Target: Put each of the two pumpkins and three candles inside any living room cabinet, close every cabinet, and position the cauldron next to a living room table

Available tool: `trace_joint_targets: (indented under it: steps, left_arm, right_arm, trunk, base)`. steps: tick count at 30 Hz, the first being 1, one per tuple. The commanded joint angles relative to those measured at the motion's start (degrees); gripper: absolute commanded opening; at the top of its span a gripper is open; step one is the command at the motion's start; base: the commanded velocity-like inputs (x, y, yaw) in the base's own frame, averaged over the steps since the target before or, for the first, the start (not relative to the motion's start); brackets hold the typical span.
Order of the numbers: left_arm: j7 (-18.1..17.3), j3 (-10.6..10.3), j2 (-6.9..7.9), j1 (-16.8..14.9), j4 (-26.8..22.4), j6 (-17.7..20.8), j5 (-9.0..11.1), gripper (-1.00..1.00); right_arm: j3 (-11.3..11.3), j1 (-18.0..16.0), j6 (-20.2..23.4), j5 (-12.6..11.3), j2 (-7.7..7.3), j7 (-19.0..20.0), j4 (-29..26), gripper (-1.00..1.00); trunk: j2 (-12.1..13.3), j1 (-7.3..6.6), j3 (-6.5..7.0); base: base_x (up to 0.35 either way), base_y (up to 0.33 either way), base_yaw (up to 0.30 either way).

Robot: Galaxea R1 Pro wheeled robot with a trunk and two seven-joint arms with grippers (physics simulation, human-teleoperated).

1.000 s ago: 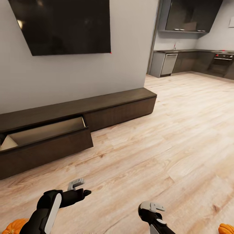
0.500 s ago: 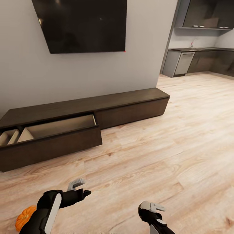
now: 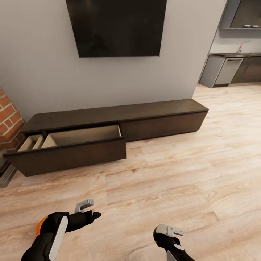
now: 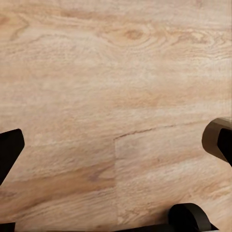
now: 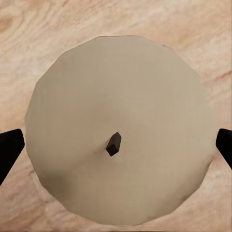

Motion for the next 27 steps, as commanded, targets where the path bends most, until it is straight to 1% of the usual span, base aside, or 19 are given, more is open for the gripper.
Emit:
trace_joint_targets:
  steps: [1, 5, 12, 19, 27]
  left_arm:
    - [0.0, 0.0, 0.0, 0.0, 0.0, 0.0, 0.0, 1.0]
    - [0.0, 0.0, 0.0, 0.0, 0.0, -0.03, -0.04, 1.0]
    - [-0.08, -0.04, 0.0, 0.0, 0.0, 0.05, 0.12, 1.0]
    - [-0.09, 0.0, 0.0, 0.0, 0.0, 0.05, 0.11, 1.0]
    - [-0.09, 0.0, 0.0, 0.0, 0.0, 0.05, 0.02, 1.0]
  right_arm:
    - [-0.03, -0.01, -0.01, 0.12, 0.16, -0.04, -0.01, -1.0]
    - [-0.11, -0.01, -0.01, 0.17, 0.5, -0.04, -0.01, -1.0]
    - [-0.05, -0.01, -0.01, 0.18, 0.57, -0.04, 0.0, -1.0]
    - [-0.03, -0.01, -0.08, 0.18, 0.57, -2.11, -0.01, -1.0]
    - [-0.03, -0.01, -0.09, 0.18, 0.57, -2.44, -0.01, -1.0]
  trunk:
    - [0.0, 0.0, -0.02]
    - [0.0, 0.0, -0.09]
    - [0.0, 0.0, -0.11]
    - [0.0, 0.0, -0.11]
    - [0.0, 0.0, -0.11]
  base:
    - [-0.046, 0.0, 0.275]
    - [-0.017, 0.0, 0.276]
    - [-0.002, 0.0, 0.277]
    - [0.0, 0.0, 0.278]
    - [-0.001, 0.0, 0.278]
